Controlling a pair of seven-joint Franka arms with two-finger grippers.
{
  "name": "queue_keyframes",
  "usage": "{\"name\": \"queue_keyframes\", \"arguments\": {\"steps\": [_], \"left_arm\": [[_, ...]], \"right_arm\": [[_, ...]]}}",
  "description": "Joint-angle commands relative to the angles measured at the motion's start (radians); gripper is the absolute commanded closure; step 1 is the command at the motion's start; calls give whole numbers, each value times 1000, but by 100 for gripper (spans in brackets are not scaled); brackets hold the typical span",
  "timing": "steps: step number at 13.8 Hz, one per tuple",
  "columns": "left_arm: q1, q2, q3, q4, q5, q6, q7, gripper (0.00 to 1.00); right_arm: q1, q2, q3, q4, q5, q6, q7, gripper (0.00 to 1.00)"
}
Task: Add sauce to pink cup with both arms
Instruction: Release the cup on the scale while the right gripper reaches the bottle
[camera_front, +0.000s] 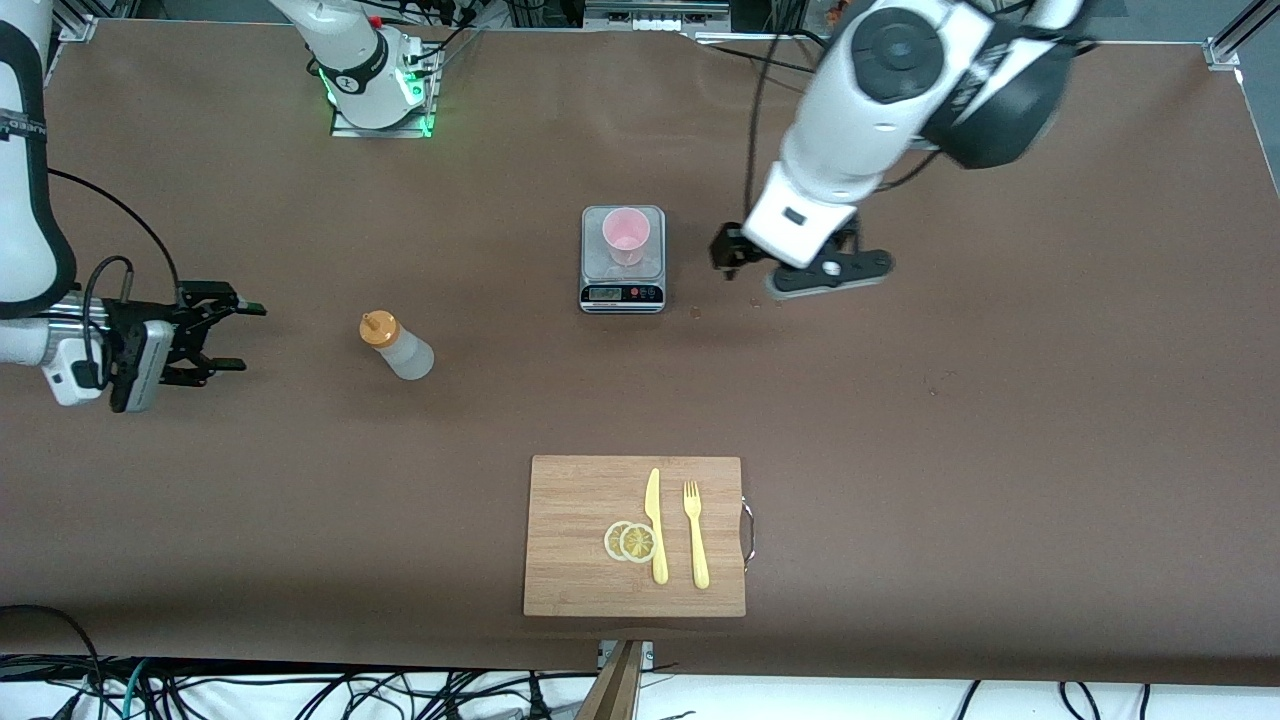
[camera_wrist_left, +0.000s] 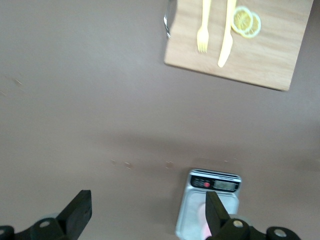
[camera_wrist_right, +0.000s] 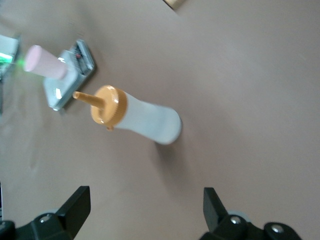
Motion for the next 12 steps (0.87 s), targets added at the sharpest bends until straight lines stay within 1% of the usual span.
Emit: {"name": "queue_keyframes", "arguments": {"steps": [1,3,4,6,8,10,12], "left_arm": [[149,-59,-7,39,12,-111,195,0],[256,-75,1,80,12,-211,370,0],[278,-75,28,100,12,-245,451,0],[280,-76,114,108,3,-277,509,0],[280,-75,176,111,-2,-289,575,0],[280,-69,203,109,-2,-294,606,0],[286,-63,202,112,-2,-303,607,0]], "right_arm": [[-25,16,-7,-106,153,20,-303,0],[-30,68,-13,-138,233,28,-518,0],[-31,88,-16,-152,278,28,-609,0],[-31,128,-18,-155,344,30,-756,0],[-30,180,-18,-154,416,19,-888,0],[-24,209,-18,-154,484,17,-967,0],[-10,225,-15,-151,522,8,-1002,0]]}}
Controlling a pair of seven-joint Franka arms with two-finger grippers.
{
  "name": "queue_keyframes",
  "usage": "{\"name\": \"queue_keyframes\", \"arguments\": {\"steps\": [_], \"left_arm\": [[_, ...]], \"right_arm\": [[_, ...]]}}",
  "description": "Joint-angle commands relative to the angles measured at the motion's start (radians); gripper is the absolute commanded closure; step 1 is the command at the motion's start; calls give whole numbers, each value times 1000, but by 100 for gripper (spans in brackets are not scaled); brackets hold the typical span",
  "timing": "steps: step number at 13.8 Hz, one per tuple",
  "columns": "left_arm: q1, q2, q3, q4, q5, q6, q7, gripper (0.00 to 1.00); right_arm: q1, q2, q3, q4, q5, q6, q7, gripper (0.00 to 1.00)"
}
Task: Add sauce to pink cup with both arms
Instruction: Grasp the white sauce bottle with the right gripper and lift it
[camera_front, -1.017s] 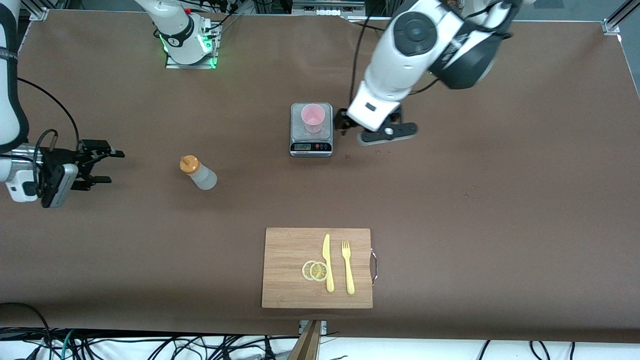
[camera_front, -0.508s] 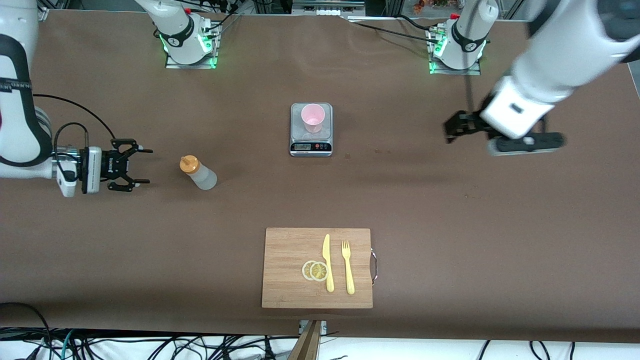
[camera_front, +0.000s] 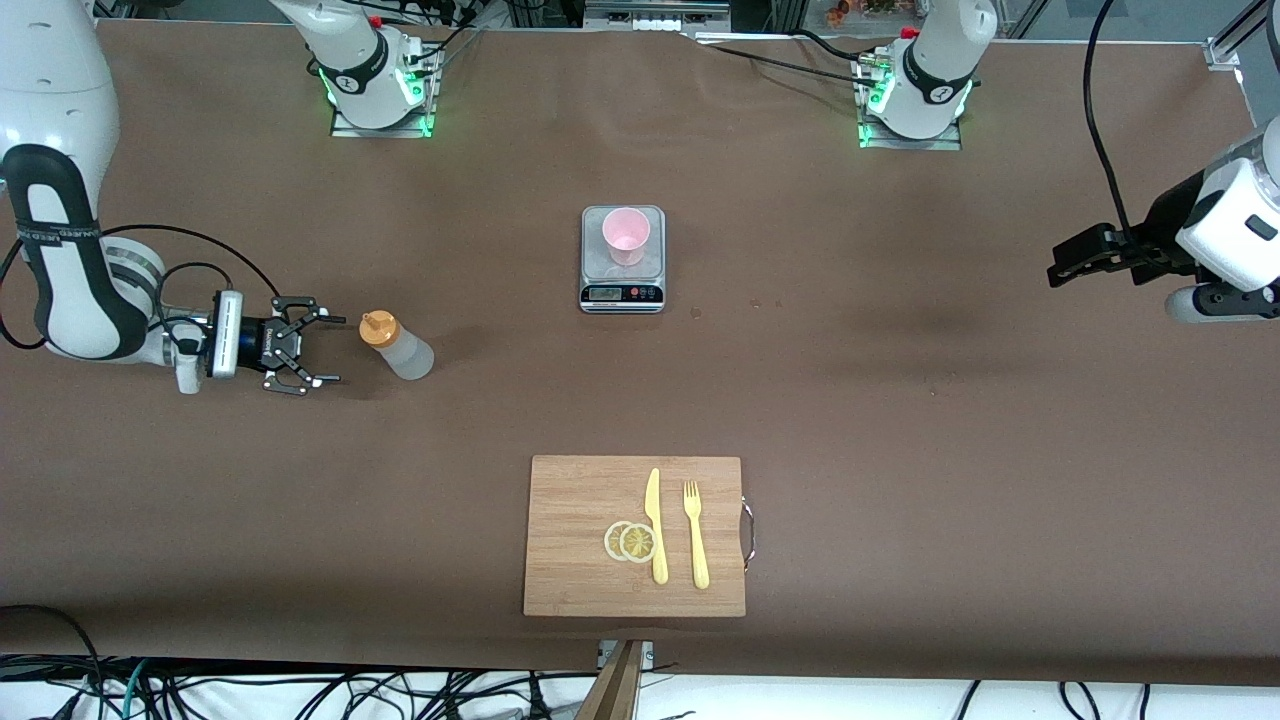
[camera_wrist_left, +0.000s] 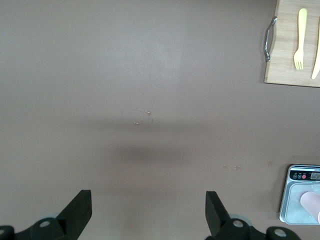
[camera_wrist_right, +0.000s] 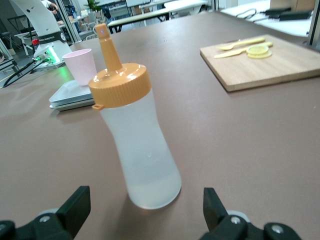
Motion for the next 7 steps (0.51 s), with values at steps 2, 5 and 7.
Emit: {"name": "queue_keyframes", "arguments": {"steps": [2,5,7], "left_arm": [[0,14,2,21,-3,-26,27,0],[0,20,2,21,-3,-26,24,0],[-1,22,1,21,-3,-26,24,0]], "right_arm": [[34,29,4,2,86,-57,-87,0],[68,50,4,2,94,-97,-142,0],[73,53,4,2,92,-99,-158,0]]}}
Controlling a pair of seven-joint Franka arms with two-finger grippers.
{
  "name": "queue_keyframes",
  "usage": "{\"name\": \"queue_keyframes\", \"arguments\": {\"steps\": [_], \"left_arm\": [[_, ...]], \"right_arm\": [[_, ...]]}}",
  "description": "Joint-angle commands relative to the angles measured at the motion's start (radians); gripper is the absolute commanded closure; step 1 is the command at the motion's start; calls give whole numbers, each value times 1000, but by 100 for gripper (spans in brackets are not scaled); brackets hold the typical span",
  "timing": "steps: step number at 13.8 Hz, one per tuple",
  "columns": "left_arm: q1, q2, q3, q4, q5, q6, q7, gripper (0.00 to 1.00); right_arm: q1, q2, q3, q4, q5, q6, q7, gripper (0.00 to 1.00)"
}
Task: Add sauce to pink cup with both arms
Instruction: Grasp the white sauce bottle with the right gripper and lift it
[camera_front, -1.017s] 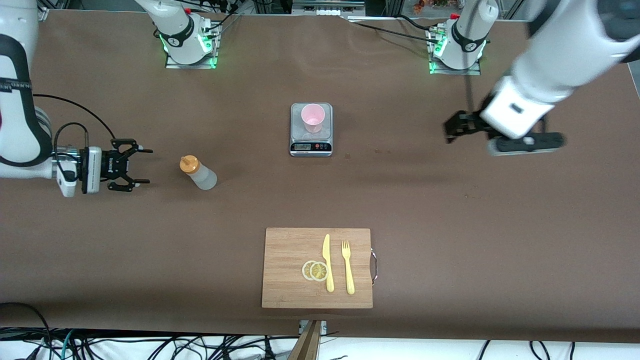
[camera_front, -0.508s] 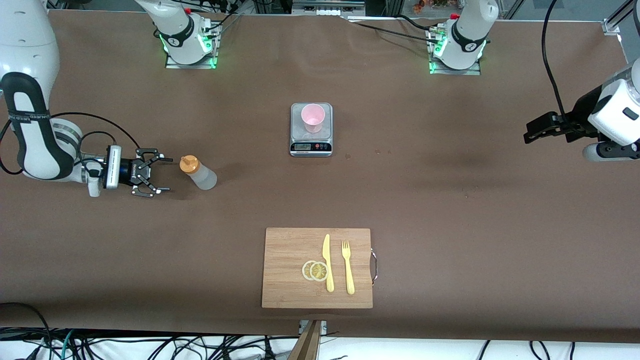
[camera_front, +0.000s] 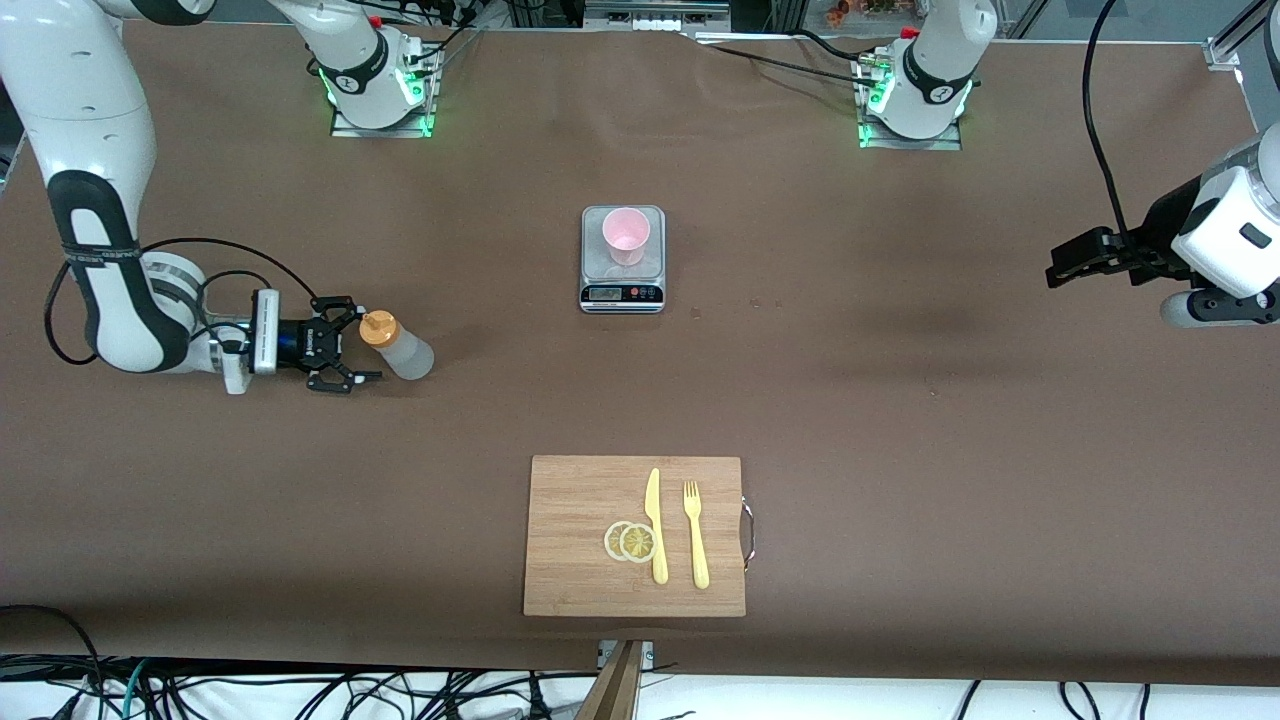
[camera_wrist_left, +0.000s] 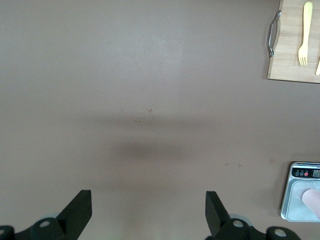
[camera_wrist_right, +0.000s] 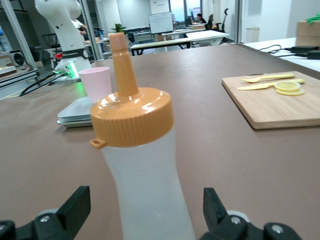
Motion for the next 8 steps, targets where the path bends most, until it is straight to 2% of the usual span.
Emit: {"name": "queue_keyframes", "arguments": {"steps": [1,5,7,8], "left_arm": [[-1,13,2,21,-2,-19,23,0],[-10,13,-1,23,1,-17,22,0],[-12,13,-1,21,4,-17,17,0],[-13,13,-1,21,7,-17,16,0]], "right_arm": [[5,13,-2,2,16,-21,-35,0],[34,24,-1,5,12,-21,-32,1],[36,25,-1,12,7,-19,-23,14],[36,25,-1,18,4,-19,-21,27]]}}
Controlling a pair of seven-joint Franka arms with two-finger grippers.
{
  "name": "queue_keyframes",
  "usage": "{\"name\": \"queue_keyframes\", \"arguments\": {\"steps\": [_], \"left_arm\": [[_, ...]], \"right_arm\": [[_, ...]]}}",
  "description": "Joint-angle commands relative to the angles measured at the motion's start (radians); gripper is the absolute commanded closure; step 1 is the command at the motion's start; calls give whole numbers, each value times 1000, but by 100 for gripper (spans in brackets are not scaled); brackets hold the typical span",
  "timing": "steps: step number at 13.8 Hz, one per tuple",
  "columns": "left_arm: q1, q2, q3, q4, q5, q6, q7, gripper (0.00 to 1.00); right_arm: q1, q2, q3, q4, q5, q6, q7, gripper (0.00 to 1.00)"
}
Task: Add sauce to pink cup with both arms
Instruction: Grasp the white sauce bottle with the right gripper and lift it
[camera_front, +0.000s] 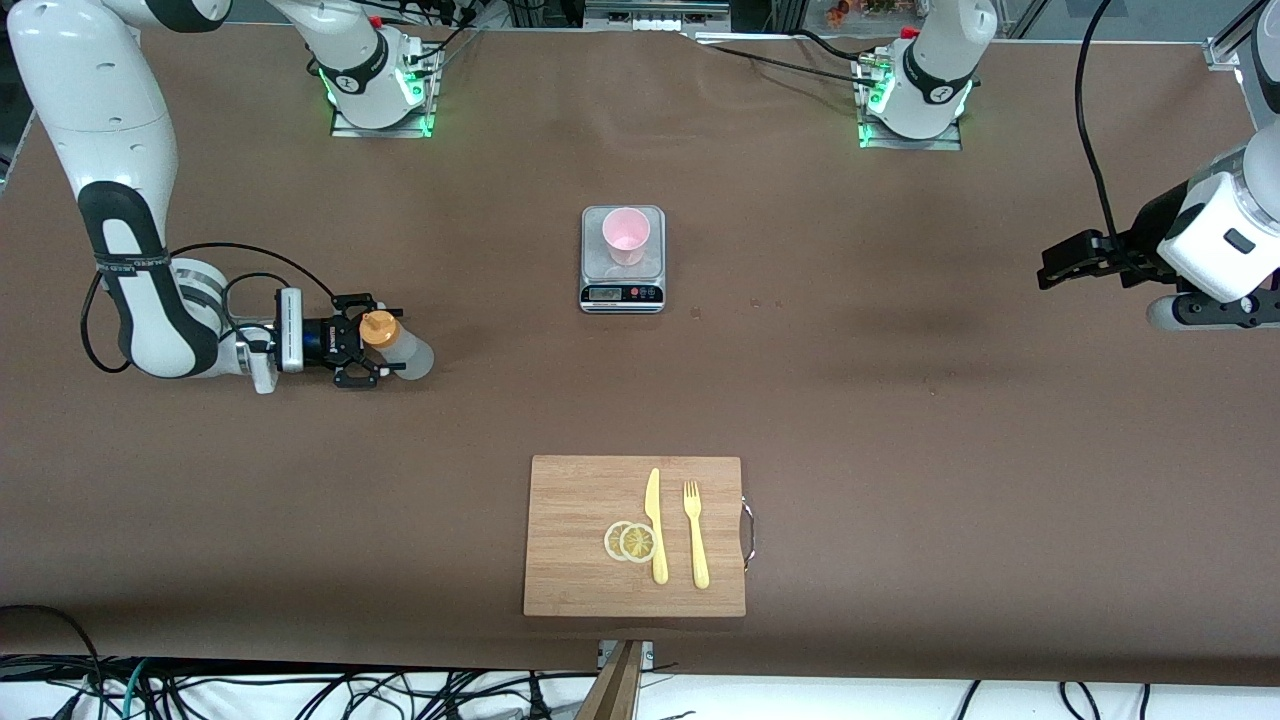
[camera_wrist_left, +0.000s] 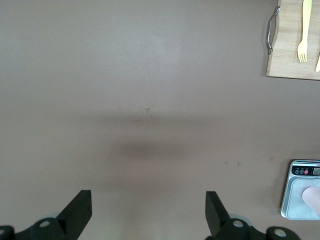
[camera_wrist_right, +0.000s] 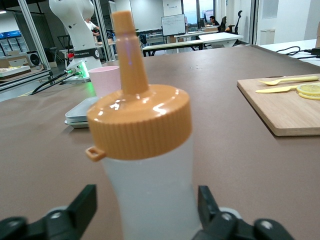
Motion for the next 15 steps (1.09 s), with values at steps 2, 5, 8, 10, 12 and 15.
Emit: {"name": "queue_keyframes", "arguments": {"steps": [2,5,8,10,12,15], "left_arm": [[-5,14,0,23,6,-17,14,0],[-3,18,2,23,4,-17,13,0],[-3,18,0,23,1,-17,13,0],[-5,18,0,23,-2,-17,13,0],[-5,18,0,23,-2,-17,14,0],[-3,18,0,23,-3,-17,14,0]], "right_arm": [[3,7,-3,33,-13,-11,-3,43],[7,7,-1,65,-57,-11,34,66],[17,4,-1,97,-112,-11,108,81],[32,1,-1,106,-125,-11,152,85],[63,-15,-1,138,-193,-11,235,96],[101,-33,2,174,-255,-11,351,96]]}}
